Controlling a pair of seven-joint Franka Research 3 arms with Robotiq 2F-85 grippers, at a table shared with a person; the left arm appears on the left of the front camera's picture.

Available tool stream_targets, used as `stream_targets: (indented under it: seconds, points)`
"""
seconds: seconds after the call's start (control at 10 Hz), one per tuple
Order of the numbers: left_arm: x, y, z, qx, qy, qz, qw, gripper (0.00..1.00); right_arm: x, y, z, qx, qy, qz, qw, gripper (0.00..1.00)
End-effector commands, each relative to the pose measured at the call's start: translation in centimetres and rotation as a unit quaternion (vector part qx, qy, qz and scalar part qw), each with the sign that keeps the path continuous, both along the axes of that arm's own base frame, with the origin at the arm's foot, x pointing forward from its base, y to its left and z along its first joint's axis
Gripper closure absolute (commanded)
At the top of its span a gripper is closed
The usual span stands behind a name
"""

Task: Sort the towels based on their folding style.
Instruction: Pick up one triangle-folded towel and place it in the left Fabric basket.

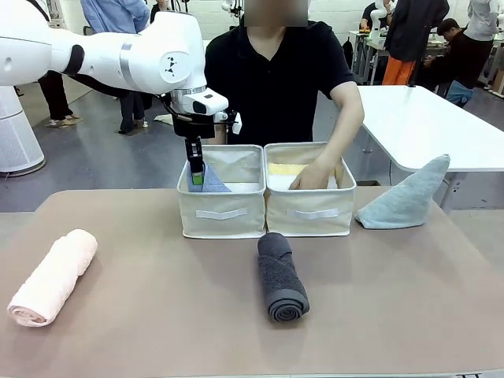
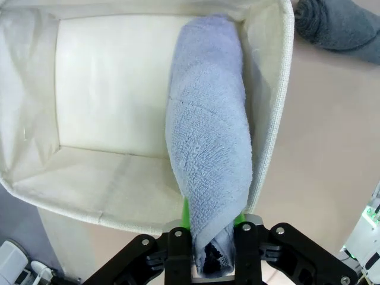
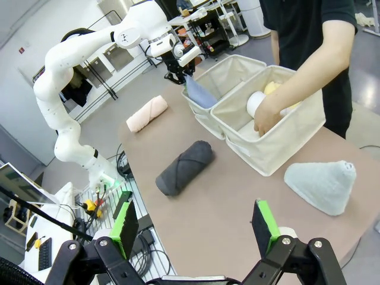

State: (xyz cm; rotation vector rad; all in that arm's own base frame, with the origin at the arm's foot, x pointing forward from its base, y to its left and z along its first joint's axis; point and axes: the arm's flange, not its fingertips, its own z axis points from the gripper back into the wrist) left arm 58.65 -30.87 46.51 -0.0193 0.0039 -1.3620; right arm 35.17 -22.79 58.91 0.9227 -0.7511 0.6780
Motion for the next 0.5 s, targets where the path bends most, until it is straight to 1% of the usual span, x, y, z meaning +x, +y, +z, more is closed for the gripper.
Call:
stream_targets:
  seconds: [0.0,0.2,0.3,0.4]
  points:
    - [-0.26,-0.17,0.03,0.002,-0.007,-0.026,1.0,0.0,-0.04,0.07,-0.07,0.005,-0.008,0.001,1.0,0.0]
    - [-0.53,-0.11,0.52,-0.002,-0.015,-0.036,0.999,0.0,-0.04,0.07,-0.07,0.005,-0.008,0.001,1.0,0.0]
    - [-0.65,-0.17,0.69,-0.002,-0.017,-0.04,0.999,0.03,-0.04,0.07,-0.07,0.005,-0.008,0.001,1.0,0.0]
    - [-0.73,-0.16,0.8,-0.002,-0.017,-0.043,0.999,0.0,-0.04,0.07,-0.07,0.005,-0.008,0.001,1.0,0.0]
